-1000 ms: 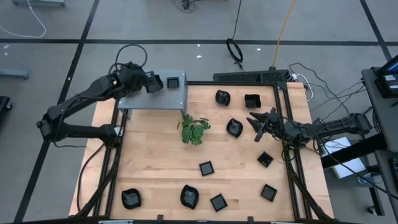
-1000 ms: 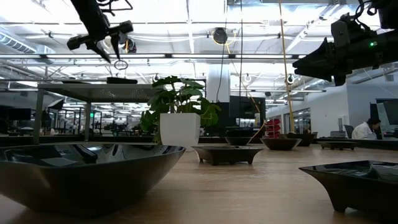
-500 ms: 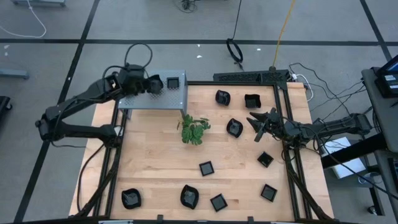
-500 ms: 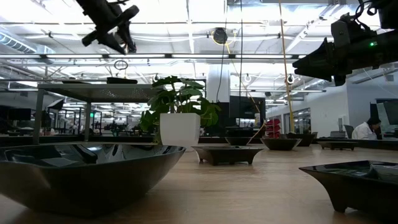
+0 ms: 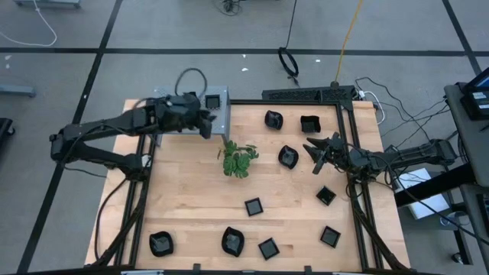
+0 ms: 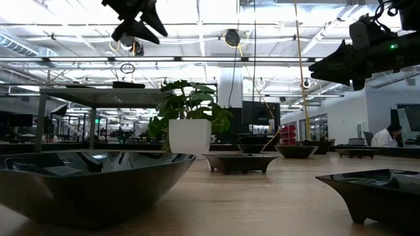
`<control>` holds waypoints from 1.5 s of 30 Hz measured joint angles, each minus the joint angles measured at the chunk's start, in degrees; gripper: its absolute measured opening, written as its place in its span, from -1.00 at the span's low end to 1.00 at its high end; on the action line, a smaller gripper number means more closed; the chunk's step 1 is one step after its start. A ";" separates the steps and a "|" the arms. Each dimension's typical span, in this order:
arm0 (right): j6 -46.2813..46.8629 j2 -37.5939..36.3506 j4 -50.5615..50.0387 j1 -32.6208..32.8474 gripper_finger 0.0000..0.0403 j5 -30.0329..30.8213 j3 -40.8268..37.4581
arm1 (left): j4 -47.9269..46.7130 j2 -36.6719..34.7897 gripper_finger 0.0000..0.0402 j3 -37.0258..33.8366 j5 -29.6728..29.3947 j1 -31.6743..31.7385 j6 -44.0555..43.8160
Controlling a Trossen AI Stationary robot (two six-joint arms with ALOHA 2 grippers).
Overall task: Pick & Place Mini shaped plates
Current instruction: Stack the leaf shaped plate on top of the leaf shaped plate on the shelf
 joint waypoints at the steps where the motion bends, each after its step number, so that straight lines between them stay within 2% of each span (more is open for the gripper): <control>1: 0.01 0.00 0.01 0.01 -0.28 -0.01 0.00 | 0.17 0.73 -0.23 0.00 -0.02 -1.21 -1.29; 11: 0.01 0.00 -0.01 0.01 -0.28 0.00 0.00 | 8.81 9.10 -0.23 0.00 -0.41 -16.53 -14.57; 16: 0.00 0.00 -0.02 0.00 -0.28 -0.02 0.00 | 14.57 15.65 -0.23 0.29 -0.46 -24.66 -25.13; 23: 0.01 0.00 0.02 -0.01 -0.28 0.00 0.00 | 13.83 25.74 -0.23 5.53 -1.26 -34.10 -38.60; 27: -0.01 0.00 -0.01 0.01 -0.28 0.00 0.00 | 10.58 29.86 -0.23 8.76 -0.92 -37.40 -47.72; 31: -0.01 -0.01 0.01 0.01 -0.28 -0.01 0.00 | 7.39 33.16 -0.23 10.48 3.71 -39.67 -61.16; 34: 0.01 0.00 0.01 0.00 -0.28 0.00 0.00 | 7.93 35.49 -0.23 11.04 6.01 -41.73 -67.30; 40: 0.01 0.00 0.00 0.01 -0.28 0.00 0.00 | 9.13 40.27 -0.23 11.17 9.64 -45.25 -72.68; 45: 0.00 0.02 -0.02 0.01 -0.28 0.00 0.00 | 9.44 43.13 -0.23 11.17 13.55 -46.13 -73.17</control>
